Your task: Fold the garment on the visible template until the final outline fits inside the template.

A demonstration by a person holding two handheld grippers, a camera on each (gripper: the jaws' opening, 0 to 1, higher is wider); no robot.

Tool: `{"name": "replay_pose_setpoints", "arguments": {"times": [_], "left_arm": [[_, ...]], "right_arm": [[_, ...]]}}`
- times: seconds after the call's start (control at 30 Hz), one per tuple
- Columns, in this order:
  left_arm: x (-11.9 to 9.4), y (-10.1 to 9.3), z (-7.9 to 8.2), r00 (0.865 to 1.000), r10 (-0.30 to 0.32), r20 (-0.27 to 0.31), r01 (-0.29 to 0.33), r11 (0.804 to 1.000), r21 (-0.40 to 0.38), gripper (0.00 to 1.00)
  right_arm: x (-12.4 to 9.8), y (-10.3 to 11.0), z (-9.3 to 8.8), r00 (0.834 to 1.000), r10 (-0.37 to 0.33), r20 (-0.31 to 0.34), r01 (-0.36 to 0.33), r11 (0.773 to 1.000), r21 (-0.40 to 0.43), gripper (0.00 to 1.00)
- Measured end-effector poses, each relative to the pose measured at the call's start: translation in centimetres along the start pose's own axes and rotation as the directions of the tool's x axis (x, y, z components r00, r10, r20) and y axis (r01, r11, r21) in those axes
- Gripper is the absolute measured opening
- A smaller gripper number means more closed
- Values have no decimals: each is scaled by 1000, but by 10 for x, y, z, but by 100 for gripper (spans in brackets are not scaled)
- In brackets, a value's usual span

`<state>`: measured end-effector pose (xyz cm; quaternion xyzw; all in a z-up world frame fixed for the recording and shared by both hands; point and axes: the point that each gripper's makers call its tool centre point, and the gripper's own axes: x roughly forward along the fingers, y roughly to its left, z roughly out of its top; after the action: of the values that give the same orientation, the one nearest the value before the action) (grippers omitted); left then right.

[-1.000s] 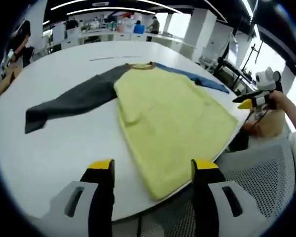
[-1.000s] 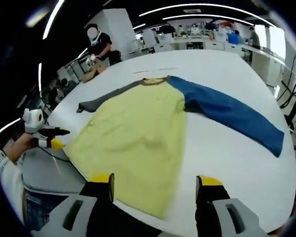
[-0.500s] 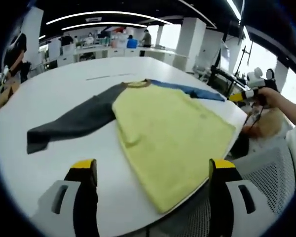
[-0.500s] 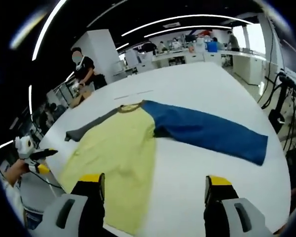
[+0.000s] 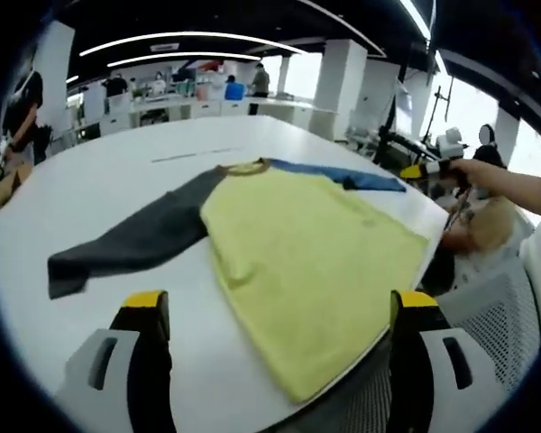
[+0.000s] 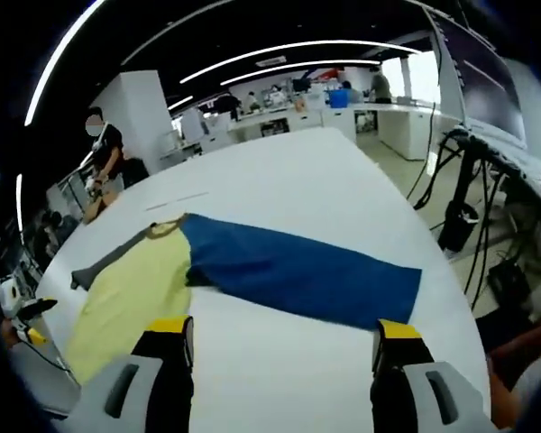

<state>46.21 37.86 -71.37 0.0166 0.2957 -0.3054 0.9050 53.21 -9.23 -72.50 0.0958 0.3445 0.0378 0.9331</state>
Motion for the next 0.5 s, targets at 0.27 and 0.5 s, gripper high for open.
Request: {"name": "replay_pose_setpoints", "arguments": {"times": [0.27,0.5], "left_arm": [[-4,-7,11,999,-24,32,24,1000,18,99],[-7,-9,16,998,-21,53,20,1000,16,99]], "right_arm": [[22,-54,6,995,-94,-23,95,995,24,65],[34,-80,1,990,-138,-42,141,987,82,57]]}}
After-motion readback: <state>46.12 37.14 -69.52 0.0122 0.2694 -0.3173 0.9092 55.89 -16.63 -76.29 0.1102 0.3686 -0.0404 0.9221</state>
